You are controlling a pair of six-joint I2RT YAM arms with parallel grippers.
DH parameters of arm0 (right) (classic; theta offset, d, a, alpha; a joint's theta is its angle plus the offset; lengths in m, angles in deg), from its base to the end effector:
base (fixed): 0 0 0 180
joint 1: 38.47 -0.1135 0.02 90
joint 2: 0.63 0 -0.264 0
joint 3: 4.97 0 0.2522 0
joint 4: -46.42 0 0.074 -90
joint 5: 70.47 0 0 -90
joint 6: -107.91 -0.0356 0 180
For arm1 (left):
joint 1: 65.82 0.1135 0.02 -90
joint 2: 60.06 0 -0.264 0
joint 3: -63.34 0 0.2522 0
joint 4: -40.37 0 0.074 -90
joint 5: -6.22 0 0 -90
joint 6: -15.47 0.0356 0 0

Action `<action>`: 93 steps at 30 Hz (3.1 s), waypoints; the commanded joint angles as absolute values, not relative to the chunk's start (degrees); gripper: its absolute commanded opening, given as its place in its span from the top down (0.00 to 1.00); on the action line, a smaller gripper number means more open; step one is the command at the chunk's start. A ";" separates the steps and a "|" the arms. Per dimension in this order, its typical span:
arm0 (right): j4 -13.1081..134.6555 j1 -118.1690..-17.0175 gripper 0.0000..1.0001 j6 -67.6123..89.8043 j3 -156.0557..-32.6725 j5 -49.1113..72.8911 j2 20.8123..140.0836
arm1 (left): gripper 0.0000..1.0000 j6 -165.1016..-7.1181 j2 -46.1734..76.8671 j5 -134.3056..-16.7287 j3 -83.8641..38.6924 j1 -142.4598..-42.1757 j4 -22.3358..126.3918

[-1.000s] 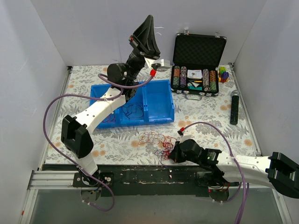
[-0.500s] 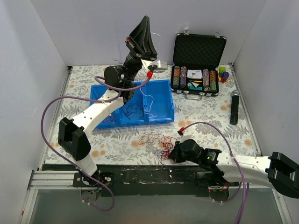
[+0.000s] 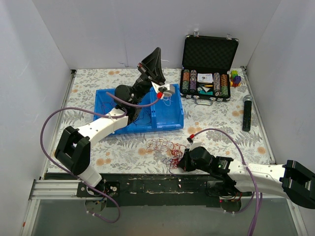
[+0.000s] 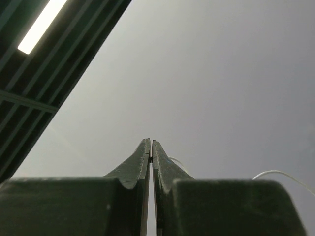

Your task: Untangle the cables

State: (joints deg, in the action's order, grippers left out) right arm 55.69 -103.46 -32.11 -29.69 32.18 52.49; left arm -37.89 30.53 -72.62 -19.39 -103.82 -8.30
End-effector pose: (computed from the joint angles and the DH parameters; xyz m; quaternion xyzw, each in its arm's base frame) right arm 0.0787 0.1503 0.1383 -0.0680 0.8908 0.3165 0.3189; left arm 0.2755 -0.2240 0.4142 0.3214 0.2758 -0.0512 0.9044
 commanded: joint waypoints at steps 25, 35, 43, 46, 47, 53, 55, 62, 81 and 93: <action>64.04 -103.77 0.99 -31.22 -28.05 31.40 54.30 | 1.00 -54.31 27.65 -76.04 -0.60 -104.67 3.77; 65.19 -103.68 0.99 -31.05 -28.75 31.84 53.07 | 1.00 -52.03 31.16 -74.55 2.56 -104.75 9.73; 65.19 -103.68 0.99 -31.40 -28.49 31.92 53.07 | 1.00 -47.66 33.98 -76.74 0.71 -105.98 20.13; 64.93 -103.59 0.99 -31.40 -28.22 31.92 52.89 | 1.00 -45.87 35.91 -80.16 0.72 -106.77 17.39; 64.84 -103.59 0.99 -31.48 -28.05 31.92 52.89 | 1.00 -46.75 36.53 -80.87 -0.15 -106.86 17.74; 64.31 -103.68 0.99 -31.40 -28.22 31.84 53.33 | 0.88 -50.18 37.76 -80.26 -4.99 -108.18 22.57; 64.48 -103.68 0.99 -31.48 -28.31 31.92 53.33 | 0.52 -51.06 37.76 -79.91 -6.75 -108.36 25.55; 65.19 -103.68 0.99 -31.66 -27.96 32.19 51.93 | 0.27 -53.26 35.22 -79.74 -12.11 -108.36 33.20; 64.66 -103.68 0.99 -31.40 -28.22 31.75 52.37 | 0.33 -62.38 4.28 -56.71 3.69 -111.26 74.35; 65.19 -103.68 0.99 -31.40 -28.66 32.27 53.25 | 0.65 -91.04 9.37 -53.81 4.14 -111.43 73.47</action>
State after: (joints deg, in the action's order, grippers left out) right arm 57.09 -103.46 -32.11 -29.84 31.76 51.70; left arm -80.42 8.56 -56.51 4.74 -111.31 74.23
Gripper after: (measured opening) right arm 0.031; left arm 0.360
